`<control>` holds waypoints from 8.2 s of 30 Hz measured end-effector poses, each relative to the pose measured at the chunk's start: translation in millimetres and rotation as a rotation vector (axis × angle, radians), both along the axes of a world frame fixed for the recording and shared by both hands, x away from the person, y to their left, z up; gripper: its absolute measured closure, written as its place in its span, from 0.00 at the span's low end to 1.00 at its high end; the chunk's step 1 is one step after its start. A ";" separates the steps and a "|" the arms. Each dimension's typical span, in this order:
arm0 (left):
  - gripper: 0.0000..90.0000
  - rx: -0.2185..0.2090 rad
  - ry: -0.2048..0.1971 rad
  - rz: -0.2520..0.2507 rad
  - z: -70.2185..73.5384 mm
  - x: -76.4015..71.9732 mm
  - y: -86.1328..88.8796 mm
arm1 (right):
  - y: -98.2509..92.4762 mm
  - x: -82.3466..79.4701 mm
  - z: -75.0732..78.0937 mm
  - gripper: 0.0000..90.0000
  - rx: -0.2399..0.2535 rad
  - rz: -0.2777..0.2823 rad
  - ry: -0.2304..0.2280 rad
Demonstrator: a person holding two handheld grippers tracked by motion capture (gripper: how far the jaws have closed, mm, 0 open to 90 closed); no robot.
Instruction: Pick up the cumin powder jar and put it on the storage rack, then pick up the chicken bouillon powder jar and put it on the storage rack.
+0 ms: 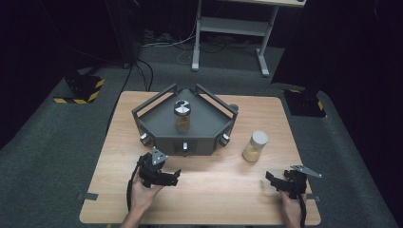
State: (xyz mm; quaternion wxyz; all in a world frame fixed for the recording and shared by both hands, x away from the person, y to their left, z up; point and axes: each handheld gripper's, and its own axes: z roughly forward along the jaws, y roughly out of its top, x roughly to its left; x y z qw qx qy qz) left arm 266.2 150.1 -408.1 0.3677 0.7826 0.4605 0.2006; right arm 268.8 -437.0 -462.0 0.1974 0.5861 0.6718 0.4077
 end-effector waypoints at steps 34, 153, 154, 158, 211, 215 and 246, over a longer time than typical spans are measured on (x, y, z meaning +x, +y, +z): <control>0.01 0.045 0.029 0.022 -49.7 14.8 -26.6 | 2.6 1.0 1.3 0.05 -0.018 0.014 0.005; 0.01 0.043 0.028 0.033 -49.7 15.1 -26.7 | 107.6 76.0 55.6 0.35 -0.205 0.051 -0.078; 0.01 0.043 0.028 0.033 -49.7 15.1 -26.7 | 107.8 76.1 55.8 0.35 -0.206 0.051 -0.077; 0.01 0.043 0.028 0.033 -49.7 15.1 -26.7 | 108.4 76.1 56.6 0.35 -0.208 0.050 -0.076; 0.01 0.043 0.028 0.032 -49.7 15.2 -26.6 | 105.2 70.9 140.6 0.37 -0.212 0.257 -0.130; 0.01 0.043 0.028 0.032 -49.7 15.2 -26.6 | 111.0 70.0 154.6 0.37 -0.222 0.279 -0.138; 0.02 0.039 0.024 0.039 -50.3 14.1 -26.6 | 171.5 96.4 230.5 0.37 -0.222 0.427 -0.171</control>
